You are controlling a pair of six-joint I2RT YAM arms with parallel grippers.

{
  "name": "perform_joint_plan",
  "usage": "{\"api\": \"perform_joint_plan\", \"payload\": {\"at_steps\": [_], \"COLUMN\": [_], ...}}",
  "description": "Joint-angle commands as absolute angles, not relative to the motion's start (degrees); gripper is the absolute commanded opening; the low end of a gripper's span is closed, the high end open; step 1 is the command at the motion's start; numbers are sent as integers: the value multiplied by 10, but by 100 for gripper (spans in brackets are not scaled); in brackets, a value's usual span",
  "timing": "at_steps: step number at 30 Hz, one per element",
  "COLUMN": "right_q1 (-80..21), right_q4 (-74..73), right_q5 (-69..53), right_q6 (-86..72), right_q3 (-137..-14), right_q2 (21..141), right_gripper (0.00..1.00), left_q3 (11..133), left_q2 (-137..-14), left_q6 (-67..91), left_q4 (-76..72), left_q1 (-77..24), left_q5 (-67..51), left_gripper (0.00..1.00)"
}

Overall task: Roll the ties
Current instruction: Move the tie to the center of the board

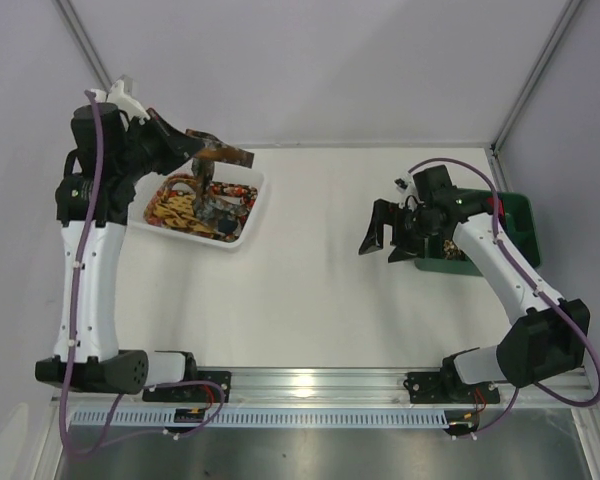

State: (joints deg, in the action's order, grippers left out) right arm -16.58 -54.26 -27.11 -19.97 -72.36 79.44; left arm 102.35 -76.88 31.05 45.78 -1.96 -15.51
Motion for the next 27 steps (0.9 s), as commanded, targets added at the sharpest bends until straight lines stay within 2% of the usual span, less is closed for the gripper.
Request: {"api": "perform_joint_plan", "payload": {"at_steps": [1,6,9,10,12,15,16,18,19,27], "right_q1": [-181,-197,-203,-210,-242,-256,-256,-259,-270,-363], "right_q4": [-525,-517,-477,-435,-390,-227,-121,-38,14,155], "right_q5": [-303,-327,-401,-456,-489,-537,-546,-558,-564,-600], "right_q6": [-221,-226,-230,-235,-255,-350,-384,-443,-450,-463], "right_q3": [-741,-754,-755,-757,-777,-770,-764,-769,-775,-780], "right_q2": [771,756,737,729,712,685,680,688,697,750], "right_gripper": [93,92,91,91,93,97,98,100,100,100], "left_q3": [1024,1109,1137,1107,1058,923,898,839,825,799], "left_q2": [-715,-665,-632,-618,-558,-483,-466,-425,-412,-360], "left_q6": [400,439,484,523,568,643,671,709,720,767], "left_q4": [475,540,534,512,468,391,372,349,333,339], "left_q1": [-19,-19,-19,-19,-19,-19,-19,-19,-19,-19], "left_q5": [-269,-312,-366,-393,-410,-436,-441,-451,-453,-458], "left_gripper": [0,0,0,1,0,1,1,1,0,1]}}
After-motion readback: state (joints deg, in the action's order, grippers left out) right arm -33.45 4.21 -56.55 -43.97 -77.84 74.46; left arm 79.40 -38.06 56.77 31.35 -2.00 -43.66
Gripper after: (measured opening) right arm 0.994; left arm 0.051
